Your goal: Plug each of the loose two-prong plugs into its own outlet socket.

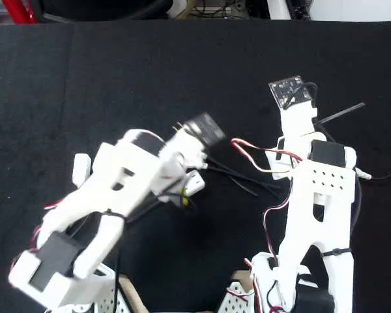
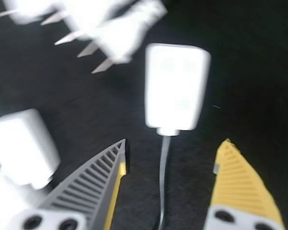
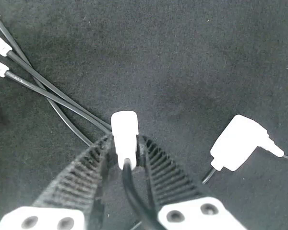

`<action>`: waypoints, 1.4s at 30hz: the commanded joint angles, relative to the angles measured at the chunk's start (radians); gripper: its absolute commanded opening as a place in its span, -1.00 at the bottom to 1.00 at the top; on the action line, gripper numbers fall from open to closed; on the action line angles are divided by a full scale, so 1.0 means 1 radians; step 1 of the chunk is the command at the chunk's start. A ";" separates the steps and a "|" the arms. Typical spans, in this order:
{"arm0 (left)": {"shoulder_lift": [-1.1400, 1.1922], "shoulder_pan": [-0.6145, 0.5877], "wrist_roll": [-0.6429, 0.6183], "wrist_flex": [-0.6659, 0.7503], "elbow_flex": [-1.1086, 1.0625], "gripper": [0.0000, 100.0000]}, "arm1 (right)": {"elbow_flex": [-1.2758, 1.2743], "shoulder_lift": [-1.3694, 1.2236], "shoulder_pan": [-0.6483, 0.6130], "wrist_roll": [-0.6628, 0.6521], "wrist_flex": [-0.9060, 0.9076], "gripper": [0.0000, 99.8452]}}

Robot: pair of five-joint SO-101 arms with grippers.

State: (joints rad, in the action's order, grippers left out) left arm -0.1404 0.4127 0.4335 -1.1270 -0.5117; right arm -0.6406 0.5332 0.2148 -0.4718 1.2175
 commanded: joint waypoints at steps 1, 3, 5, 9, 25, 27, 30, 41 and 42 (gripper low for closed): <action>-0.163 -0.160 -0.138 -0.021 0.038 -0.45 | 0.002 0.030 -0.048 0.003 0.008 -0.98; -0.229 -0.251 -0.180 -0.026 0.001 -0.45 | -0.018 0.030 -0.115 -0.005 0.000 -0.98; -0.295 -0.344 -0.209 -0.026 -0.058 -0.45 | -0.044 0.030 -0.210 -0.003 0.000 -0.98; -0.430 -0.567 -0.190 -0.018 -0.206 -0.45 | -0.090 0.031 -0.384 0.006 0.000 -0.98; -1.031 -0.935 0.006 0.295 -0.928 -0.45 | -0.165 0.024 -0.651 0.172 -0.152 -0.98; -1.111 -0.931 0.006 0.293 -0.974 -0.45 | -0.160 0.022 -0.651 0.199 -0.153 -0.98; -1.232 -0.909 0.008 0.287 -1.036 -0.45 | -0.160 0.022 -0.649 0.253 -0.146 -0.98; -1.662 -0.881 0.009 0.123 -1.179 -0.45 | -0.177 0.030 -0.655 0.285 -0.137 -0.98; -1.686 -0.881 0.009 0.104 -1.187 -0.45 | -0.173 0.030 -0.660 0.282 -0.124 -0.98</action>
State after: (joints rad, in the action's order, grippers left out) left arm -1.6978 -0.4803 0.4319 -0.9613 -1.6809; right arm -0.8324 0.5363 -0.4281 -0.1926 1.0733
